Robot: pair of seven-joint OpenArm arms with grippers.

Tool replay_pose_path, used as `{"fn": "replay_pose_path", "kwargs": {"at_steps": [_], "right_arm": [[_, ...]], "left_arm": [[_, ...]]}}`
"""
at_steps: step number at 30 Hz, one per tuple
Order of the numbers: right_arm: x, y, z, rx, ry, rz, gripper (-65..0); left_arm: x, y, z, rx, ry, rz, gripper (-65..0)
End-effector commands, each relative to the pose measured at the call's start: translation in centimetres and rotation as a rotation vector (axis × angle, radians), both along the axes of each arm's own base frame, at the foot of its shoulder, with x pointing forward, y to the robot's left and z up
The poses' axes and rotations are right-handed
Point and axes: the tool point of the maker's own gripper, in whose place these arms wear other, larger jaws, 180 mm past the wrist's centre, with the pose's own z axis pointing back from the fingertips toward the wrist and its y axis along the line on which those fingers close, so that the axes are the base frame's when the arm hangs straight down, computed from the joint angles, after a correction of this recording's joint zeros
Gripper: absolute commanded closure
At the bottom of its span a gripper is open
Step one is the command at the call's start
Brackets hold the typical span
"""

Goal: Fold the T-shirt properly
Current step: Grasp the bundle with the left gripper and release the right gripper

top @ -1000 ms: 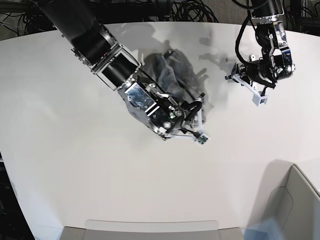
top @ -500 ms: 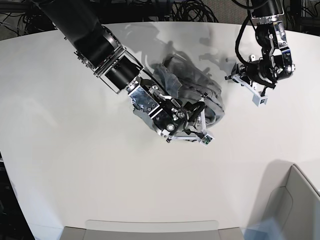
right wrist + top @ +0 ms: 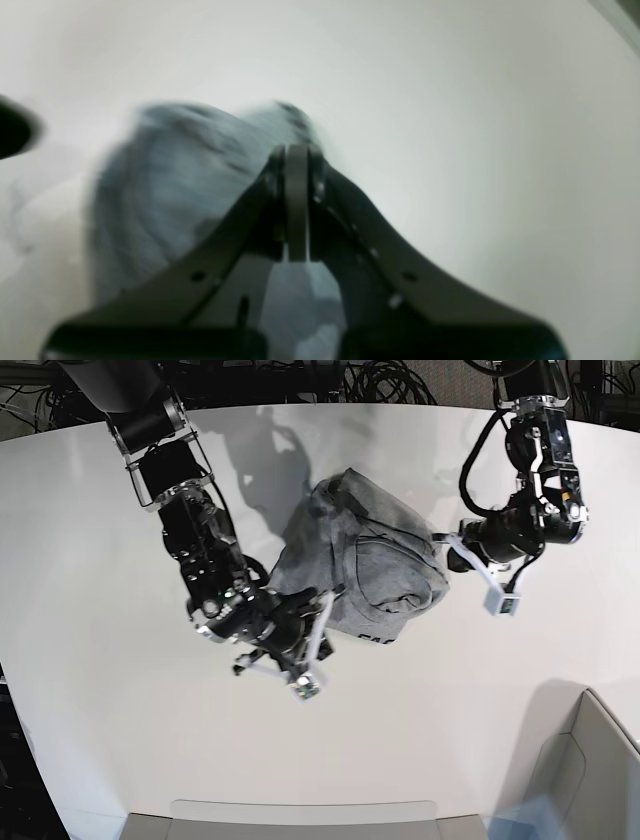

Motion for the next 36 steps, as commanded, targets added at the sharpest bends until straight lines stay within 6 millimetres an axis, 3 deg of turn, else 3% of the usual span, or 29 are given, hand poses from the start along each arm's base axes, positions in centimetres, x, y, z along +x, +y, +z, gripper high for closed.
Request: {"fn": "replay_pose_path", "kwargs": {"at_steps": [1, 5, 7, 12, 14, 16, 21, 24, 27, 29, 32, 36], "right_arm": [[1.4, -1.4, 1.5, 0.007, -0.041, -0.034, 0.0], [2.1, -6.3, -1.0, -0.072, 0.015, -0.113, 0.0], [2.0, -7.4, -2.3, -0.097, 0.049, -0.127, 0.0], [0.9, -7.6, -5.3, -0.116, 0.130, -0.126, 0.0], [-0.1, -6.1, -6.2, -0.136, 0.149, -0.075, 0.0], [-1.7, -4.6, -7.5, -0.168, 0.171, -0.011, 0.0], [-7.1, -0.8, -10.8, -0.257, 0.235, 0.183, 0.0], [-11.5, 1.1, -11.2, -0.290, 0.247, 0.308, 0.0], [-16.1, 3.3, -10.2, -0.262, 0.223, 0.431, 0.0], [-18.0, 4.0, -9.3, -0.231, 0.208, 0.468, 0.0], [-18.6, 3.7, -8.2, -0.202, 0.188, 0.460, 0.0], [-16.4, 1.7, -7.0, -0.173, 0.165, 0.351, 0.0]], "left_arm": [[0.1, -1.7, 0.7, -0.012, -0.022, -0.058, 0.0], [-1.8, -7.2, -0.4, -0.024, 0.019, -0.248, 0.0], [-2.8, -8.5, -0.9, -0.015, 0.037, -0.313, 0.0], [-4.8, -11.3, -1.9, 0.016, 0.074, -0.474, 0.0], [-4.7, -11.4, -2.6, 0.032, 0.094, -0.492, 0.0], [-4.4, -10.6, -4.1, 0.044, 0.146, -0.467, 0.0], [-2.4, -6.0, -7.6, 0.062, 0.254, -0.297, 0.0], [1.7, -1.4, -7.3, 0.064, 0.211, -0.129, 0.0], [5.2, 3.1, -6.0, 0.023, 0.129, 0.059, 0.0], [6.9, 4.7, -4.5, 0.006, 0.066, 0.125, 0.0], [8.0, 4.9, -2.6, 0.001, 0.002, 0.132, 0.0], [8.5, 4.0, 0.2, 0.011, -0.092, 0.099, 0.0]]}}
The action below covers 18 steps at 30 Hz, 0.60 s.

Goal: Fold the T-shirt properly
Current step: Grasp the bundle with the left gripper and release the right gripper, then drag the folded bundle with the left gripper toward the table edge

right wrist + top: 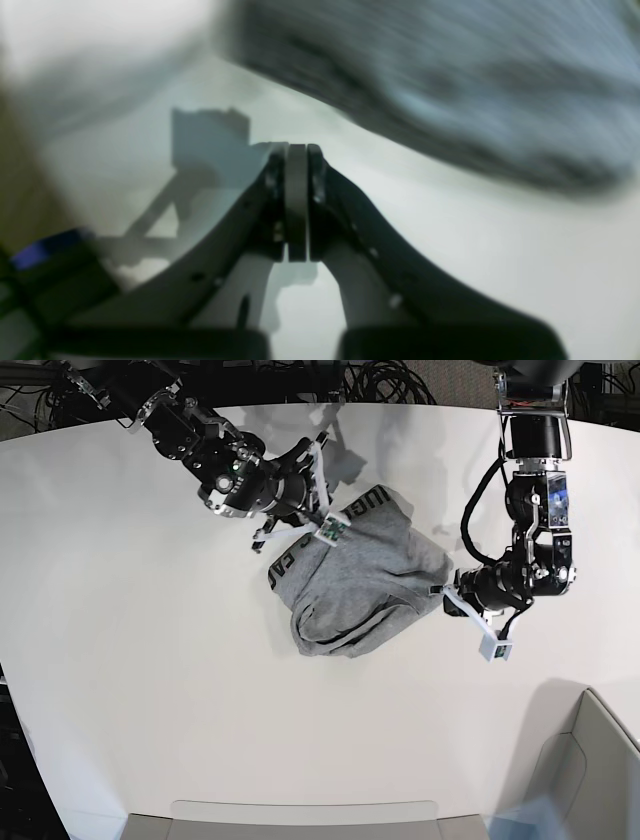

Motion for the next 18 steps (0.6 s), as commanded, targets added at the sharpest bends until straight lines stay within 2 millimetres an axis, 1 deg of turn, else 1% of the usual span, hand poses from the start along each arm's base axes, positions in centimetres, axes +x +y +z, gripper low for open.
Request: {"fn": "replay_pose_path", "kwargs": {"at_steps": [1, 3, 5, 7, 9, 12, 13, 15, 17, 18], "right_arm": [[1.5, 0.1, 1.5, 0.051, -0.039, -0.038, 0.0], [3.8, -2.1, 2.2, 0.065, -0.060, -0.154, 0.0], [6.1, -4.8, 3.1, 0.087, -0.086, -0.288, 0.0], [8.0, -7.7, 4.0, 0.107, -0.112, -0.413, 0.0], [9.5, -11.0, 4.8, 0.122, -0.137, -0.539, 0.0], [9.9, -14.3, 5.0, 0.118, -0.148, -0.644, 0.0], [9.8, -15.1, 4.9, 0.112, -0.149, -0.664, 0.0], [9.1, -16.0, 4.3, 0.102, -0.134, -0.690, 0.0], [8.5, -16.5, 3.7, 0.092, -0.117, -0.703, 0.0], [8.1, -16.9, 3.5, 0.079, -0.111, -0.705, 0.0]], "left_arm": [[0.6, 0.9, 1.7, 0.029, -0.060, 0.004, 0.0], [-0.4, 0.1, 2.3, 0.039, -0.085, -0.027, 0.0], [-1.1, -1.2, 3.4, 0.042, -0.124, -0.068, 0.0], [-1.8, -3.3, 3.7, 0.041, -0.138, -0.133, 0.0], [-2.7, -6.3, 3.1, 0.041, -0.123, -0.231, 0.0], [-4.6, -10.6, 1.7, 0.035, -0.088, -0.376, 0.0], [-5.1, -11.7, 1.5, 0.032, -0.081, -0.409, 0.0], [-6.1, -13.4, 1.0, 0.027, -0.068, -0.469, 0.0], [-6.5, -15.0, 0.8, 0.027, -0.062, -0.524, 0.0], [-6.8, -15.4, 0.1, 0.039, -0.038, -0.550, 0.0]]}}
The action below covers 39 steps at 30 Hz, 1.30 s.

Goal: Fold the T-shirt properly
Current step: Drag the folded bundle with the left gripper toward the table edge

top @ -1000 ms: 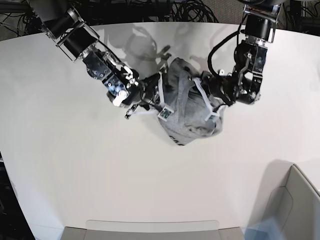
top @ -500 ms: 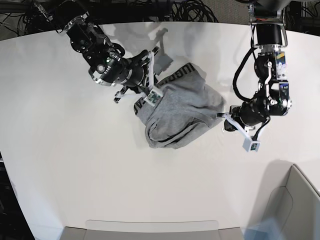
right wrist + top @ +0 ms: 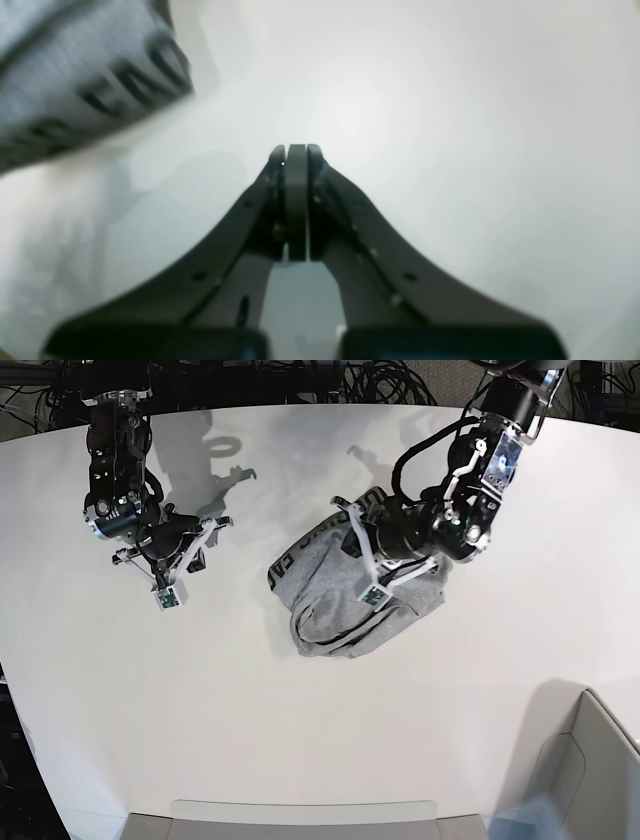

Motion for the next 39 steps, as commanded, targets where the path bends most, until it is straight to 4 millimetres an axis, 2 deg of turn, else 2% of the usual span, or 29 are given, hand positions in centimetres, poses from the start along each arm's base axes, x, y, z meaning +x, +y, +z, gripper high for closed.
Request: {"fn": "replay_pose_path", "kwargs": {"at_steps": [1, 4, 6, 7, 10, 13, 17, 20, 24, 27, 30, 32, 35, 39], "right_arm": [[0.6, -0.5, 1.1, -0.012, -0.042, 0.005, 0.0], [0.0, -0.7, 0.5, -0.017, -0.024, 0.004, 0.0], [-0.2, -0.7, 0.4, -0.017, -0.020, 0.004, 0.0], [-0.3, -0.7, 0.3, -0.017, -0.015, 0.004, 0.0], [-0.6, -0.7, 0.1, -0.017, -0.007, 0.004, 0.0], [-1.0, -0.7, -0.3, -0.017, 0.004, 0.004, 0.0], [-1.2, -0.7, -0.4, -0.017, 0.010, 0.004, 0.0], [-1.6, -0.7, -0.6, -0.016, 0.018, 0.006, 0.0], [-2.1, -0.4, -0.6, -0.014, 0.020, 0.011, 0.0], [-2.7, 0.0, -0.1, -0.013, 0.006, 0.026, 0.0], [-3.1, 0.3, 0.2, -0.012, -0.002, 0.034, 0.0], [-3.5, 0.3, 0.0, -0.011, 0.009, 0.034, 0.0], [-3.6, 0.3, -0.2, -0.010, 0.014, 0.034, 0.0], [-3.9, 0.2, -0.3, -0.011, 0.020, 0.034, 0.0]], "left_arm": [[0.7, -0.4, 0.2, -0.005, -0.013, -0.013, 0.0], [0.5, 1.1, -3.2, 0.044, 0.083, 0.032, 0.0], [1.0, 3.0, -4.4, 0.062, 0.123, 0.095, 0.0], [1.5, 4.7, -4.7, 0.077, 0.128, 0.135, 0.0], [3.2, 8.7, -3.6, 0.096, 0.091, 0.229, 0.0], [4.7, 10.7, -0.7, 0.083, 0.005, 0.279, 0.0], [5.8, 10.0, 3.2, 0.034, -0.114, 0.279, 0.0], [6.5, 8.4, 4.0, -0.025, -0.158, 0.289, 0.0], [9.4, 7.3, 4.6, -0.120, -0.236, 0.348, 0.0], [11.9, 8.2, 3.3, -0.157, -0.261, 0.424, 0.0], [13.3, 9.3, 1.7, -0.172, -0.284, 0.485, 0.0], [13.5, 10.1, 0.3, -0.170, -0.279, 0.519, 0.0], [12.7, 10.7, -3.4, -0.154, -0.204, 0.566, 0.0], [11.9, 12.9, -7.5, -0.105, -0.128, 0.634, 0.0]]}}
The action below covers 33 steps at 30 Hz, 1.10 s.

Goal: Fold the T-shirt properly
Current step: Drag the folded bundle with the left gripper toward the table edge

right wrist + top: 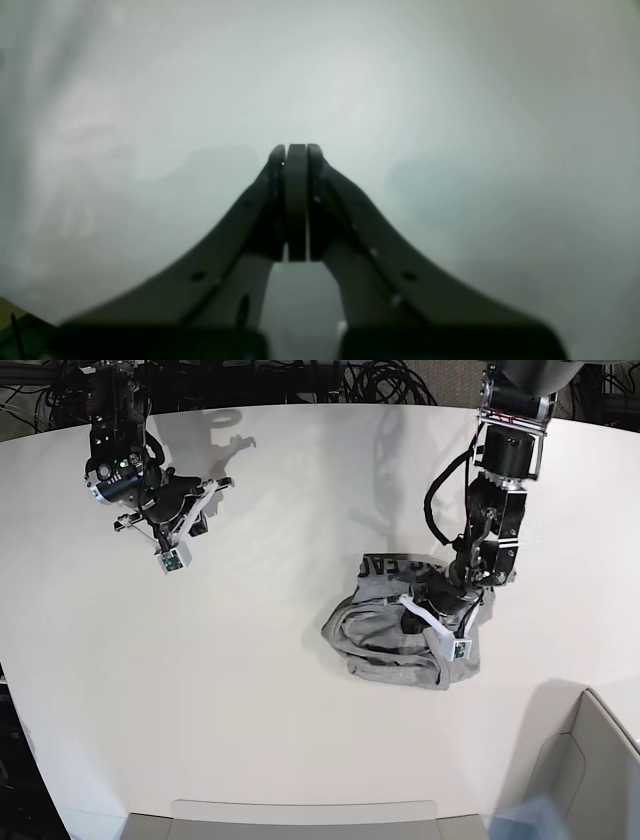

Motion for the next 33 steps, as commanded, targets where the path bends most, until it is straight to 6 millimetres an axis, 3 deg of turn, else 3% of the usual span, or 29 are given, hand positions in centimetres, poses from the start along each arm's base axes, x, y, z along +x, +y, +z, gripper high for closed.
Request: {"fn": "replay_pose_path", "kwargs": {"at_steps": [1, 4, 10, 14, 19, 23, 27, 29, 33], "right_arm": [[0.9, -0.1, 1.1, 0.000, -0.048, 0.007, 0.0], [0.9, -0.1, 1.1, 0.000, -0.048, 0.007, 0.0], [0.9, 0.2, 1.1, 0.007, -0.049, 0.010, 0.0], [0.9, 0.3, 1.1, 0.008, -0.049, 0.009, 0.0], [1.1, 0.4, 1.3, 0.014, -0.056, 0.010, 0.0], [1.8, 1.4, 3.0, 0.038, -0.111, 0.019, 0.0], [3.4, 2.3, 6.1, 0.060, -0.233, 0.035, 0.0], [3.8, 2.7, 7.3, 0.074, -0.287, 0.041, 0.0], [4.0, 2.9, 7.9, 0.089, -0.325, 0.042, 0.0]], "left_arm": [[-0.9, 2.4, -1.8, 0.076, 0.069, 0.033, 0.0], [-2.0, 6.2, -3.4, 0.132, 0.112, 0.067, 0.0], [-4.1, 12.5, -4.4, 0.201, 0.136, 0.013, 0.0], [-4.8, 16.8, -4.1, 0.262, 0.144, 0.044, 0.0], [-4.6, 19.6, -2.7, 0.310, 0.124, 0.062, 0.0], [-2.4, 19.1, 0.7, 0.337, 0.025, 0.024, 0.0], [0.1, 17.8, 5.1, 0.340, -0.111, 0.002, 0.0], [1.4, 18.1, 8.5, 0.326, -0.207, 0.038, 0.0], [0.9, 20.2, 13.9, 0.321, -0.357, 0.126, 0.0]]}}
